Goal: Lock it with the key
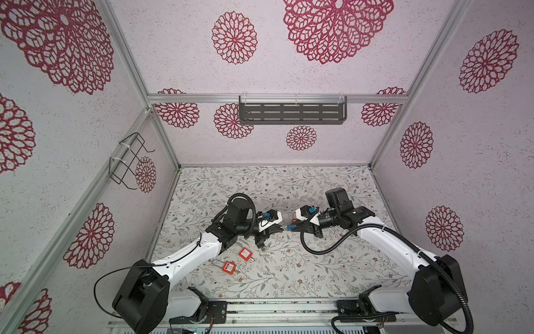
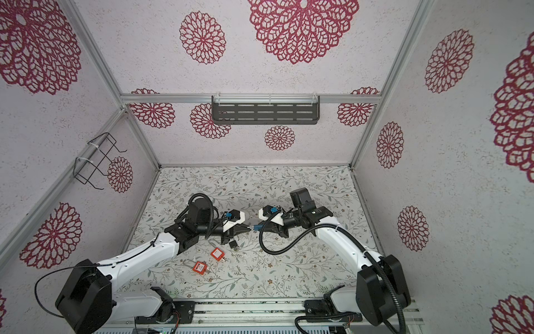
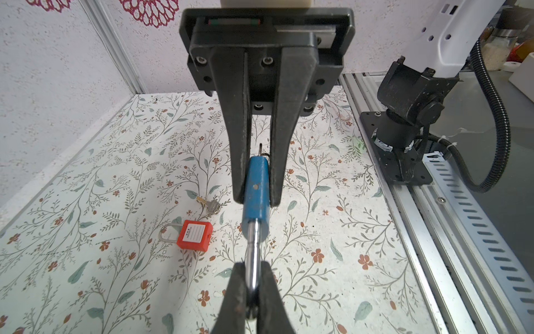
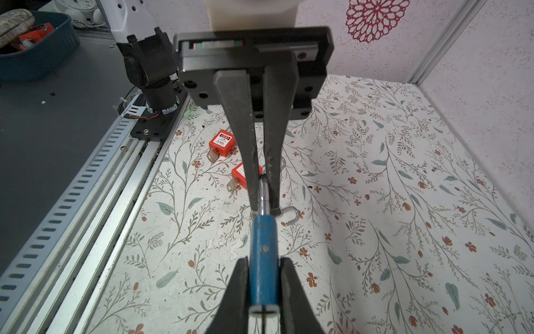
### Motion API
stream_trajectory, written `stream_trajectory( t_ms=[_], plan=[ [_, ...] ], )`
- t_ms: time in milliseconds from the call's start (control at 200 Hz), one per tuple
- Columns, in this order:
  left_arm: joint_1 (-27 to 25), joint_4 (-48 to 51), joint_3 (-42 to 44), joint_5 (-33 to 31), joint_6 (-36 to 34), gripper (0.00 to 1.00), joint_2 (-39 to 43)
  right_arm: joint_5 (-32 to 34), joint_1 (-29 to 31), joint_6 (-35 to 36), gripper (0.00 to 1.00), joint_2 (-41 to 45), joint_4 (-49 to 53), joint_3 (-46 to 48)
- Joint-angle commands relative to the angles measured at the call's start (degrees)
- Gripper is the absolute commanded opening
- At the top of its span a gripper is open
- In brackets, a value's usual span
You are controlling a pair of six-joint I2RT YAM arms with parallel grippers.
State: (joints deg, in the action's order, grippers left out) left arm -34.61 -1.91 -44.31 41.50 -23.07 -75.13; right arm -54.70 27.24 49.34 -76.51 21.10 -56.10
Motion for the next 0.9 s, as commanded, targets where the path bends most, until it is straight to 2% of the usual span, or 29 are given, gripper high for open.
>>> stream_trajectory(
  t_ms=[0, 155, 440, 786, 896],
  plan=[
    [-2.48, -6.17, -2.54, 3.81, 1.56, 0.00, -1.01, -5.51, 1.19, -1.16, 0.00, -0.04, -3.91, -1.31],
    [-2.52, -8.12, -2.78, 5.32, 3.09, 0.00, -2.27, -5.55, 1.91, -1.35, 0.00, -0.38, -6.11, -1.36],
    [-3.01, -10.02, -3.40, 3.32, 1.16, 0.00, -3.25, -8.01, 2.62, -2.12, 0.00, -3.00, -6.83, -3.58],
    [-3.01, -15.70, -4.37, 8.87, 6.32, 0.00, -6.41, -6.78, 3.26, -2.55, 0.00, -3.65, -11.71, -3.41],
    [-3.07, -16.72, -4.46, 8.75, 6.65, 0.00, -7.12, -7.61, 3.42, -4.05, 0.00, -3.74, -14.38, -3.06]
  ],
)
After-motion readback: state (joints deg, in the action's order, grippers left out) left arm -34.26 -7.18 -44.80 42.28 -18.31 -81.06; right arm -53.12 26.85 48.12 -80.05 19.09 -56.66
